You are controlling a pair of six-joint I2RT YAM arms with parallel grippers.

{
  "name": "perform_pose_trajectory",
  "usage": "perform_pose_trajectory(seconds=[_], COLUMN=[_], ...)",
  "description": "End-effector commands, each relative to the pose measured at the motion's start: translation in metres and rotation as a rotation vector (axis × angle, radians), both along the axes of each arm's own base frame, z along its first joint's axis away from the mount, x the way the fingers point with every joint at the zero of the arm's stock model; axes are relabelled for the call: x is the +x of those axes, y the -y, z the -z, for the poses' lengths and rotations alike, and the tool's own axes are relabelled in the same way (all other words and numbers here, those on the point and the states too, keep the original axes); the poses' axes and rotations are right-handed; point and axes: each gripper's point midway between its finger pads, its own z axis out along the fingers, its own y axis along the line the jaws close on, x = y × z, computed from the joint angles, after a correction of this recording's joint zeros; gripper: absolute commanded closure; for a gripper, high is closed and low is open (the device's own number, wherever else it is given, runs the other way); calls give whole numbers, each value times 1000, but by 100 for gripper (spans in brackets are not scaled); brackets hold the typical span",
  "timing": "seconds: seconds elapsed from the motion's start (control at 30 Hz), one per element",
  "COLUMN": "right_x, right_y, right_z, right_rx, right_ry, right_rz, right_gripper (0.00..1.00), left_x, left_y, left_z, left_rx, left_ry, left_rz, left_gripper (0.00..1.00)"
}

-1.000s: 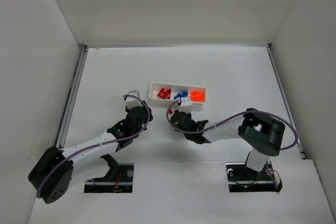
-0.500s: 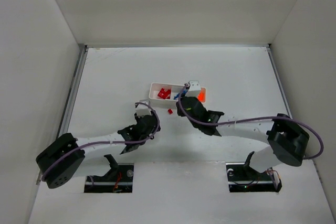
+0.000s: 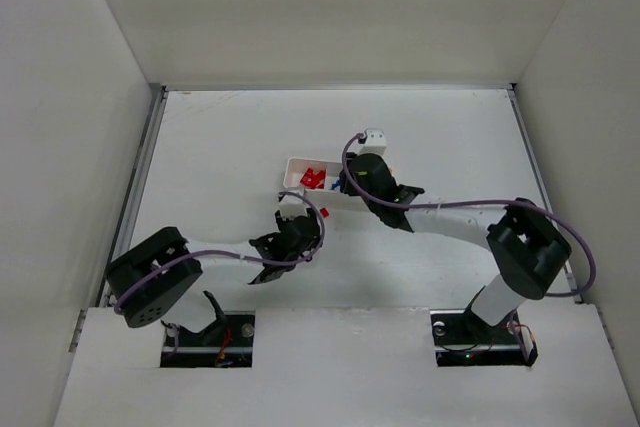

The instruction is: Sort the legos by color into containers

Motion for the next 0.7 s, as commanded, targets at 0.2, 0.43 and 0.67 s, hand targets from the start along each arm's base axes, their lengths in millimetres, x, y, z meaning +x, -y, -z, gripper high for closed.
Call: perform_pose_trajectory(seconds=[0.2, 0.43, 0.67], right_x=[-14, -32, -40], right_y=[5, 13, 20], right_z=[-31, -16, -5], right_rx=[86, 113, 122], right_ry=[63, 41, 27], right_rz=[-25, -24, -21], right_gripper=[62, 63, 63], left_x=[21, 32, 39], left_y=[26, 36, 38], left_z=[-5, 5, 17], left_rx=[8, 64, 106], left_ry=[44, 37, 24], left_rz=[2, 10, -1], left_gripper=[56, 56, 54])
